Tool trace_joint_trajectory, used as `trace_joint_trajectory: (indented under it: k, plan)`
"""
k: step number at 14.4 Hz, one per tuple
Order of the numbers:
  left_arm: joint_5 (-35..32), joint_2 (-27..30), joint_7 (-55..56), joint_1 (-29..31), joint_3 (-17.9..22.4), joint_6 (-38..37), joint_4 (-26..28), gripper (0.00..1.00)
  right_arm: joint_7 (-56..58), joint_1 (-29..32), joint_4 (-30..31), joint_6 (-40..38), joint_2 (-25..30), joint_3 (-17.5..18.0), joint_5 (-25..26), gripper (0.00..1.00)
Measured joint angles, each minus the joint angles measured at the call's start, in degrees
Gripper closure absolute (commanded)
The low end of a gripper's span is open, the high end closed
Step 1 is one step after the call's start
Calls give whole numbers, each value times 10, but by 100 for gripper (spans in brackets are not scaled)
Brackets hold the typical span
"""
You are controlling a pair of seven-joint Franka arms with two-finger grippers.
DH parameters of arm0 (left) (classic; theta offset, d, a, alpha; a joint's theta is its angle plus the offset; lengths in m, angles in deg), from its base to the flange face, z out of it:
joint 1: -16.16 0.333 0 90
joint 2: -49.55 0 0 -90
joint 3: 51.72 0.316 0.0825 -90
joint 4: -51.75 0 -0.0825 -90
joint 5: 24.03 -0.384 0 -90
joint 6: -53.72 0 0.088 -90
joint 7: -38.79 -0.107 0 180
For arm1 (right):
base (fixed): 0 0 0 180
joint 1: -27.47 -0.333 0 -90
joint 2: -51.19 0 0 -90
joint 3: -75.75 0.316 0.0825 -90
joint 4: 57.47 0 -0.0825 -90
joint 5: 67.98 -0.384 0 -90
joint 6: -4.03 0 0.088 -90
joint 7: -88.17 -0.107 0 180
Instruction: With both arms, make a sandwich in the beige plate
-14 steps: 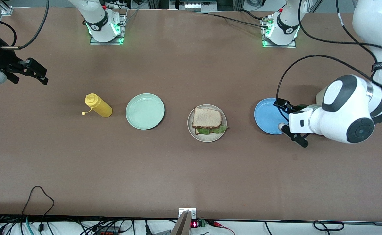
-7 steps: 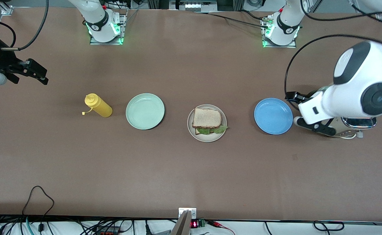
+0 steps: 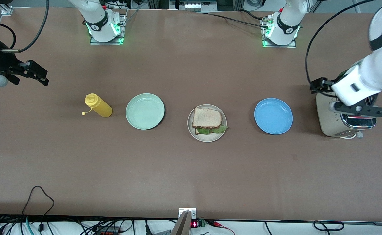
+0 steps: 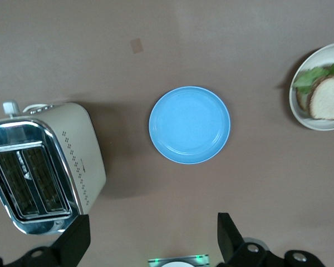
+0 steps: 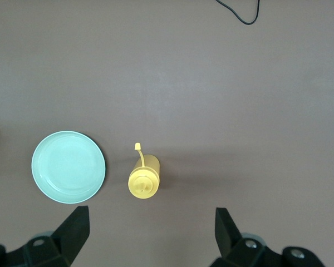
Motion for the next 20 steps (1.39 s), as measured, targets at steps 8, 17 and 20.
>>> trace_joint_trajectory:
  k: [8,17,20]
  plan:
    - [29,73,-2,-92,170,109,101,0,0,0,-1,0,0,0,0,0]
    - [40,131,-15,-127,212,133,161,0,0,0,-1,0,0,0,0,0]
    - [40,131,-15,-128,215,135,163,0,0,0,-1,0,0,0,0,0]
